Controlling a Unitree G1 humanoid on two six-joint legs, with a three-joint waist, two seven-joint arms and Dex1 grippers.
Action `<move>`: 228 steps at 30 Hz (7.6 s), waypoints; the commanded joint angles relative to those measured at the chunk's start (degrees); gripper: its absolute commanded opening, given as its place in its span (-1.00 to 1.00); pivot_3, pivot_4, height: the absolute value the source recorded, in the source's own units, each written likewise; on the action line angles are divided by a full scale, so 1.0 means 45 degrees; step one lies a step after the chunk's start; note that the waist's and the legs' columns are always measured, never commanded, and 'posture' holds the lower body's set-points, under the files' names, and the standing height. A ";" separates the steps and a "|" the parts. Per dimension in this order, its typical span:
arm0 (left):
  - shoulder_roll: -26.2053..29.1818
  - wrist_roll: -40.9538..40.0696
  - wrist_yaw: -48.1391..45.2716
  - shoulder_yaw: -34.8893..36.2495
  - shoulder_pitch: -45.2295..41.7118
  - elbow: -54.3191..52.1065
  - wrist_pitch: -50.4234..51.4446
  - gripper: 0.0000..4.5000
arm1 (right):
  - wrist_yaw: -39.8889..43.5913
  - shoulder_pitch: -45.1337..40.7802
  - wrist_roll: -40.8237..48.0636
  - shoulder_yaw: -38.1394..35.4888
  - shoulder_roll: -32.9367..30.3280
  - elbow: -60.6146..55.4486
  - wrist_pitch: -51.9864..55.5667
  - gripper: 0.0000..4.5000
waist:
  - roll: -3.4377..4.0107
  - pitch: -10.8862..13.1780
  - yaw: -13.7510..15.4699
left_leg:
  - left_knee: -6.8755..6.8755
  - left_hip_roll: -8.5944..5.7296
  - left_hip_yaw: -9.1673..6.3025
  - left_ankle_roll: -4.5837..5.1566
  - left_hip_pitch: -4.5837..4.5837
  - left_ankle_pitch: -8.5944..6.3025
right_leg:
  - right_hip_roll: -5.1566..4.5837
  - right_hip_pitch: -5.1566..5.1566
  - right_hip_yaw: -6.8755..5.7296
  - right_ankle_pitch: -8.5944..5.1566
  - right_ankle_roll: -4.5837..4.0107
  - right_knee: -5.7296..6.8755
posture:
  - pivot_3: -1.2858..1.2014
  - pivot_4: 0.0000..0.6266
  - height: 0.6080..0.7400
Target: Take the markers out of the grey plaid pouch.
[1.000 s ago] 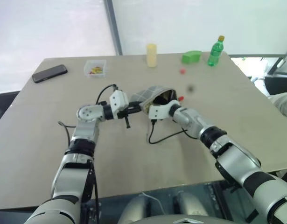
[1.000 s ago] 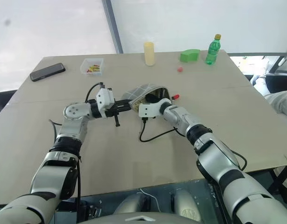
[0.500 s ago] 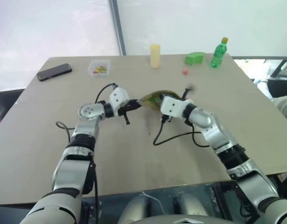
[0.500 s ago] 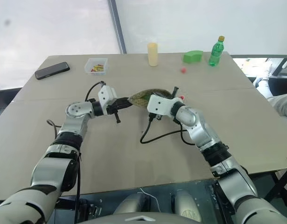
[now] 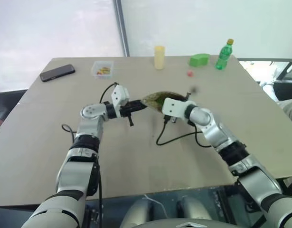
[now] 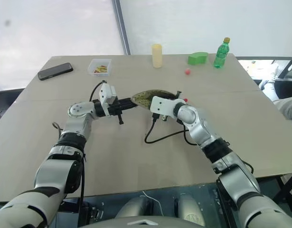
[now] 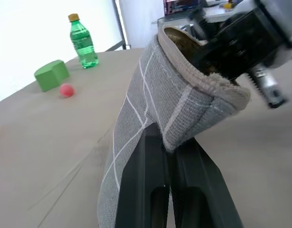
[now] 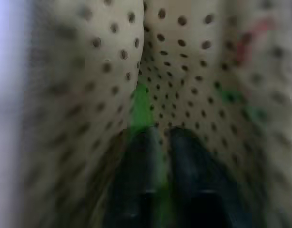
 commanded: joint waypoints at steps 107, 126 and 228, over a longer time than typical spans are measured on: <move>0.0848 0.0030 0.2945 -0.0988 0.2205 -0.4438 0.2408 -1.00 | -0.1415 0.2052 0.2185 -0.0180 0.1500 -0.0908 0.0205 0.17 | 0.0090 -0.0505 0.0421 | -0.0021 -0.0041 -0.0023 0.0078 0.0067 -0.0095 | 0.0061 0.0009 0.0171 0.0060 0.0012 -0.0051 | 0.03 -1.00 1.00; -0.1103 -0.1977 0.7418 -0.0184 0.4729 -0.9238 0.6049 -1.00 | -0.2479 0.2713 0.7604 -0.2533 0.3797 -0.3693 0.4549 0.17 | 0.0134 -0.0054 0.1027 | -0.0034 -0.0016 -0.0024 0.0086 0.0212 -0.0134 | 0.0033 0.0206 0.0170 -0.0026 0.0040 -0.0144 | 0.03 -0.52 1.00; -0.0825 -0.0529 0.9202 -0.0072 0.4366 -0.8624 0.4520 -1.00 | -0.1984 0.4191 0.5525 -0.2077 0.1112 -0.7314 0.5013 0.17 | 0.0325 0.0562 0.1097 | 0.0013 0.0182 0.0093 0.0097 0.0185 -0.0284 | -0.0030 0.0223 -0.0052 -0.0041 0.0025 -0.0301 | 0.03 -0.52 1.00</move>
